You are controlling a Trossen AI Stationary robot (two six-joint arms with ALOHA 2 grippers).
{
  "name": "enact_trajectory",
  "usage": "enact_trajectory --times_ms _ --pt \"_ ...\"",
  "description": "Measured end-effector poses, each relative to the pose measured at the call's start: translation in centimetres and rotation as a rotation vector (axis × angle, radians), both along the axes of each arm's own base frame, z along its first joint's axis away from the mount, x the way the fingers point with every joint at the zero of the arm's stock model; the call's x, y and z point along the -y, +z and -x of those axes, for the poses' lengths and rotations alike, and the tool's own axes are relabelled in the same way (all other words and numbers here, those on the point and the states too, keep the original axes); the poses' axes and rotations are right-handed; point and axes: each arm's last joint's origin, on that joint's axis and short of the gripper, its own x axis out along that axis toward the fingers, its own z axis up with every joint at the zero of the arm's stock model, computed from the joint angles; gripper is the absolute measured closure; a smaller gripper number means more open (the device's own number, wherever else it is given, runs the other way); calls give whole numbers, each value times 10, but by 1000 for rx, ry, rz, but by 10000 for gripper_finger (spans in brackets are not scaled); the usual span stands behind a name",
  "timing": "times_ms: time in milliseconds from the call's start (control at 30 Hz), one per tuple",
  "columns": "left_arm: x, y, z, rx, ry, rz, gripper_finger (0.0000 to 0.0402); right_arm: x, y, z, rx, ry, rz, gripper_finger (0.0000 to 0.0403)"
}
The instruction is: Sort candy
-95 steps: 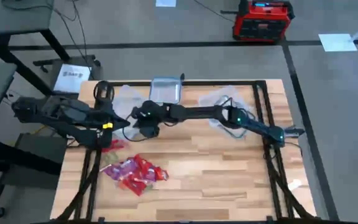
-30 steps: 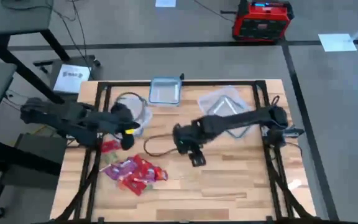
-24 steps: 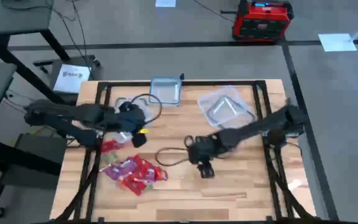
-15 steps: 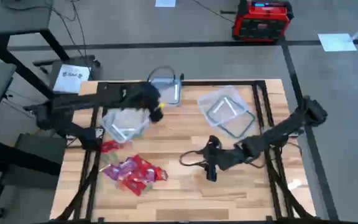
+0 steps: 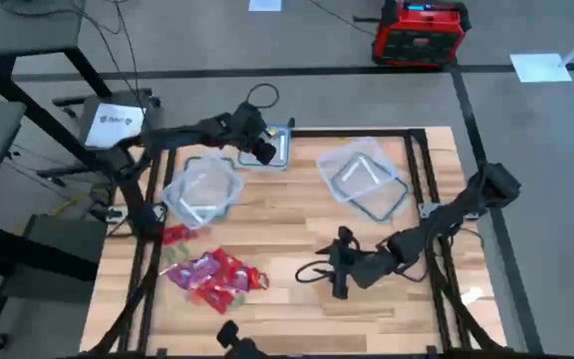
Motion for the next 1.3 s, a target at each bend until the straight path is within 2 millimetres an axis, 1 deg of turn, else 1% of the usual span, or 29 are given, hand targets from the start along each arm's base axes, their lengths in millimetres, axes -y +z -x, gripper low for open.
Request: enact_trajectory --times_ms 133,233,400,500,600,667,700,800,867,933,1000,1033,1167,1300 --pt "22 1 -13 -5 -88 1 402 1 0 0 -2 0 8 198" --pt "47 4 -23 -14 -209 37 402 2 0 0 -11 -2 13 198" --pt "101 2 -34 -115 -374 99 402 2 -1 1 -22 -2 20 198" --pt "139 8 -41 -111 -476 126 402 2 -1 1 -23 -2 20 198" --pt "175 28 -42 -85 -549 137 402 2 2 0 -12 -2 14 198" --pt "196 56 -43 -19 -591 105 402 1 7 -2 2 -2 5 198" --pt "205 71 -39 -3 -605 86 402 1 11 -3 12 -4 3 198" --pt "225 105 -26 20 -623 23 402 3 19 -9 32 5 27 198" --pt "237 116 -18 31 -593 -15 402 8 21 -13 37 -1 48 198" --pt "248 121 -9 44 -570 -33 402 17 22 -17 39 -23 59 198" --pt "257 118 -1 39 -569 -23 402 24 22 -21 48 -50 45 198" --pt "262 112 2 18 -575 -10 402 27 22 -22 50 -67 25 198" --pt "278 75 8 -80 -565 22 402 37 22 -27 45 -79 -10 198" --pt "282 36 13 -84 -530 20 402 37 23 -27 44 -43 33 198"
